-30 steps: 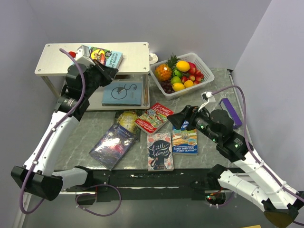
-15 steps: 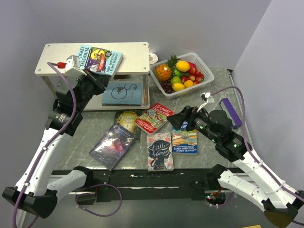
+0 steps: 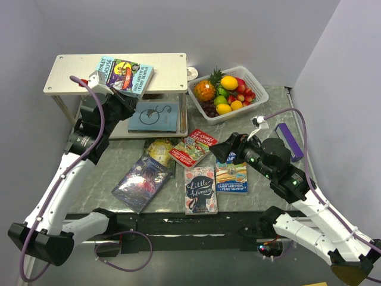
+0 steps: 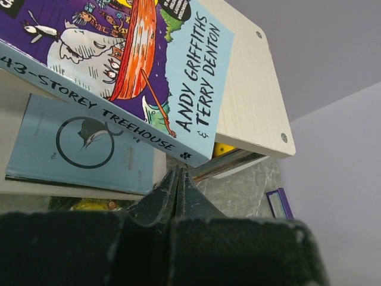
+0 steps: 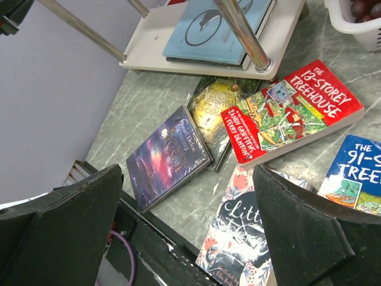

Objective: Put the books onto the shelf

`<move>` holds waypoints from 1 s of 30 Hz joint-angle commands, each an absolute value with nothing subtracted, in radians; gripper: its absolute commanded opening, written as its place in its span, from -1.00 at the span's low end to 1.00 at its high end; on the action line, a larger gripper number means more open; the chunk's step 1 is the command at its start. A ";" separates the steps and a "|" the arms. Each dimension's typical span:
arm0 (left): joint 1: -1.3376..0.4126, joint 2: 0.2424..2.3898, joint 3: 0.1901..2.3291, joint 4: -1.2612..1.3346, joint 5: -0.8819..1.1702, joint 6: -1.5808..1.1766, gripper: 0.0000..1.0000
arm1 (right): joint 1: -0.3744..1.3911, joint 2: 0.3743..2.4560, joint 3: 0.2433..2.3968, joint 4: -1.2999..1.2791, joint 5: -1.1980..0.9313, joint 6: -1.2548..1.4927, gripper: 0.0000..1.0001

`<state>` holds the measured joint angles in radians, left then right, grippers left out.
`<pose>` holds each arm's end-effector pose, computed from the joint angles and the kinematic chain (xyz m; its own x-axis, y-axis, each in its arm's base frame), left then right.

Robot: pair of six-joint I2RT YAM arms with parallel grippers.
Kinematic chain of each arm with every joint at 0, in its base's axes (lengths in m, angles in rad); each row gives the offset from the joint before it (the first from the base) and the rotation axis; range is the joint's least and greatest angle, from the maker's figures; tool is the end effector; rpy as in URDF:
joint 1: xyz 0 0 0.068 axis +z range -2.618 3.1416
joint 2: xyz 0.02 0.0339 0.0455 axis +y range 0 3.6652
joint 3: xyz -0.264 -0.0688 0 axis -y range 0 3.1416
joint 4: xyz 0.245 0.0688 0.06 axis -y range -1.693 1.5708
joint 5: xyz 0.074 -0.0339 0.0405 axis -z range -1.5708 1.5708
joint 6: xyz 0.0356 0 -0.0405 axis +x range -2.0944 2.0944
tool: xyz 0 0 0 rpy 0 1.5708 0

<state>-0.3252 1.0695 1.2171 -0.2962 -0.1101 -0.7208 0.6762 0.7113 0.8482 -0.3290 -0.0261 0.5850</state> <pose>0.2238 -0.0713 0.4242 -0.2470 -0.6090 -0.7537 0.0686 0.7649 -0.6405 0.1259 0.1022 0.3578 -0.4807 0.3221 -0.8156 -0.4560 0.7027 0.5462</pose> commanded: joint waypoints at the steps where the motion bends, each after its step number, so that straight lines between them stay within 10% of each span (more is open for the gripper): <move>1: -0.328 1.101 1.255 -0.242 -0.120 -0.715 -0.98 | 0.673 0.706 0.854 -0.310 -0.006 0.572 0.94; 30: -0.328 1.145 1.361 -0.226 -0.022 -0.706 -0.98 | 0.672 0.701 0.845 -0.325 0.023 0.560 0.95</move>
